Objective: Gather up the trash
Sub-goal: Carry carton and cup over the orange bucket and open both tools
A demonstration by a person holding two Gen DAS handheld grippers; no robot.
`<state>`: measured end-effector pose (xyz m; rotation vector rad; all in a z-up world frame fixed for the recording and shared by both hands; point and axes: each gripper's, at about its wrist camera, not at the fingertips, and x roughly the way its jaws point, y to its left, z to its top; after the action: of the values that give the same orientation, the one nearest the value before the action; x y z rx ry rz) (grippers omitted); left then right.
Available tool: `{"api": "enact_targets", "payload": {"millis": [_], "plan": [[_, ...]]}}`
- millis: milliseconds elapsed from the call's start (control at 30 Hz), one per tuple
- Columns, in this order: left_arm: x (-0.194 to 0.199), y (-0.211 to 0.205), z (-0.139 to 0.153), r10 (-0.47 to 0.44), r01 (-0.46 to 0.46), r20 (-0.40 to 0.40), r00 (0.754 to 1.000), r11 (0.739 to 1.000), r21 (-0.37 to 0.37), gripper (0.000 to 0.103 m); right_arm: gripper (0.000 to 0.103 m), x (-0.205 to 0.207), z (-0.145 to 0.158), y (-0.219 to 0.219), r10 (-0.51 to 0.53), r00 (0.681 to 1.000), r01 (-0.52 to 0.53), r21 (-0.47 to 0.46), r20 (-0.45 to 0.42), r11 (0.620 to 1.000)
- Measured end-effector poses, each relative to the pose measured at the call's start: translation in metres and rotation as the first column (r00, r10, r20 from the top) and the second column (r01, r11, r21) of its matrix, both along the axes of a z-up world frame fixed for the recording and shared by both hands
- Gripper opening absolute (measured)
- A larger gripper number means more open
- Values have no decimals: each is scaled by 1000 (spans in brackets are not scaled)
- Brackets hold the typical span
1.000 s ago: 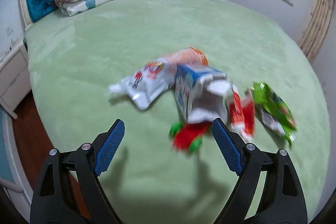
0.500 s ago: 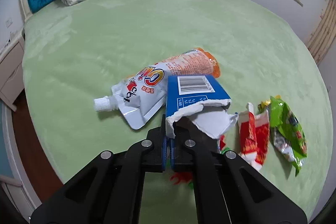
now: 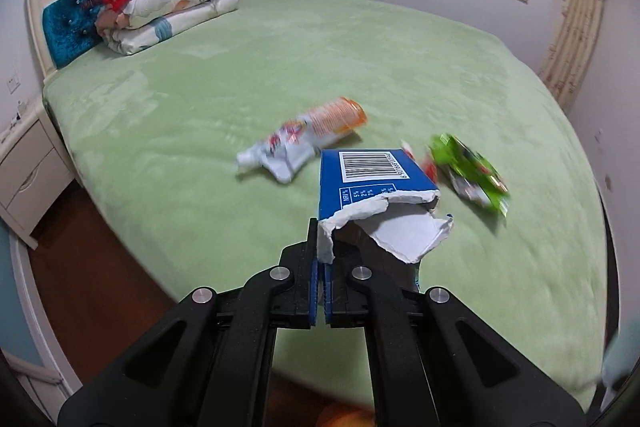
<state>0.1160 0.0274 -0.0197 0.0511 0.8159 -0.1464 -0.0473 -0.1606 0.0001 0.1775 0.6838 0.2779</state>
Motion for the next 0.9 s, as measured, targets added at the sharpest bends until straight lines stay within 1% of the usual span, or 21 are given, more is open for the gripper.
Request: {"api": "enact_targets", "payload": {"millis": [133, 233, 267, 367, 467, 533, 600, 667, 767, 833, 900], "plan": [[-57, 7, -3, -34, 34, 9, 999, 999, 1, 1, 60, -17, -4, 15, 34, 999, -35, -13, -5, 999], [-97, 14, -14, -55, 55, -15, 998, 998, -4, 1, 60, -32, -11, 29, 69, 997, -69, -20, -18, 997], [-106, 15, -17, -56, 56, -42, 998, 998, -6, 1, 60, -35, -14, 33, 79, 997, -79, -24, -22, 997], [-137, 22, -32, -59, 58, -80, 995, 998, -18, 1, 60, -48, -23, 47, 111, 993, -112, -30, -42, 993], [-164, 28, -55, -57, 53, -142, 988, 998, -29, 1, 60, -57, -37, 58, 131, 988, -134, -30, -76, 991], [-178, 28, -76, -62, 59, -202, 977, 998, -21, 1, 60, -63, -53, 66, 142, 983, -145, -22, -115, 989], [-192, 24, -100, -72, 70, -259, 963, 997, -17, 1, 60, -68, -68, 71, 141, 979, -146, -19, -148, 989], [-198, 21, -124, -75, 71, -323, 944, 997, -24, 1, 60, -71, -93, 76, 135, 968, -140, -11, -210, 990], [-205, 15, -167, -64, 53, -426, 903, 998, -36, 1, 60, -73, -132, 83, 120, 944, -131, -16, -307, 991], [-206, 13, -189, -53, 42, -468, 882, 999, -33, 1, 60, -73, -156, 86, 119, 923, -134, -17, -367, 991], [-204, 12, -212, -38, 19, -524, 851, 999, -42, 1, 60, -73, -174, 91, 114, 905, -143, -41, -409, 989]]}}
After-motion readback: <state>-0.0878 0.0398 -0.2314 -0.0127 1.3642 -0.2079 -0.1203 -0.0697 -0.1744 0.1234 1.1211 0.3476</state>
